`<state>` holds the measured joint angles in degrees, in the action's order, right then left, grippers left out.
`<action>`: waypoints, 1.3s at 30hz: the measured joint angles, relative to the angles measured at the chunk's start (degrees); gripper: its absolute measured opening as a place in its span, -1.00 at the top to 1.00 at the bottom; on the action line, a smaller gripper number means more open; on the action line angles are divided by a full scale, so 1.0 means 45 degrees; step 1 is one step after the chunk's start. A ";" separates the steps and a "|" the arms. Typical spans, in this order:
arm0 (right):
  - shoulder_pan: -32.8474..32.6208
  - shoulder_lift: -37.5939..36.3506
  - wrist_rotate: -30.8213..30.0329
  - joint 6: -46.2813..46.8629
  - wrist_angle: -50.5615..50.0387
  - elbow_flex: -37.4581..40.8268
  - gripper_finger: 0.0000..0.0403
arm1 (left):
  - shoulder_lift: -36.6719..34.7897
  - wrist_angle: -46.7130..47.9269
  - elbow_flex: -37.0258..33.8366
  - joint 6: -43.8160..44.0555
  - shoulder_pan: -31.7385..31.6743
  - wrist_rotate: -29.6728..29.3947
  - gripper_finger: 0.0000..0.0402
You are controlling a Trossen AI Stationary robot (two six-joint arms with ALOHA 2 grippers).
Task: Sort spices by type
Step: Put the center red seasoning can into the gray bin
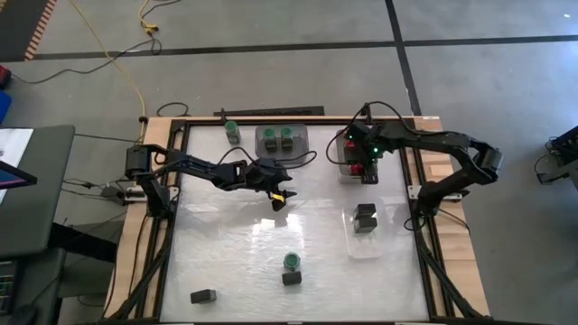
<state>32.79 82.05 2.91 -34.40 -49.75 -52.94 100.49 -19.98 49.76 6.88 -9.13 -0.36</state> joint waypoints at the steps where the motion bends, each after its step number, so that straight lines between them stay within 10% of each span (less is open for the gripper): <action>1: 0.0084 -0.0010 0.0106 -0.0022 0.0069 0.0057 -0.19 | 0.0000 0.0003 0.0000 0.0000 0.0000 -0.0001 -0.33; 39: 0.0603 -0.0070 0.0688 -0.0590 0.0866 0.0173 -0.32 | 0.0001 0.0003 -0.0001 0.0003 -0.0002 -0.0001 -0.33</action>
<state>35.51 81.73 6.00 -37.05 -45.85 -52.16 100.49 -19.97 49.75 6.90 -9.14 -0.36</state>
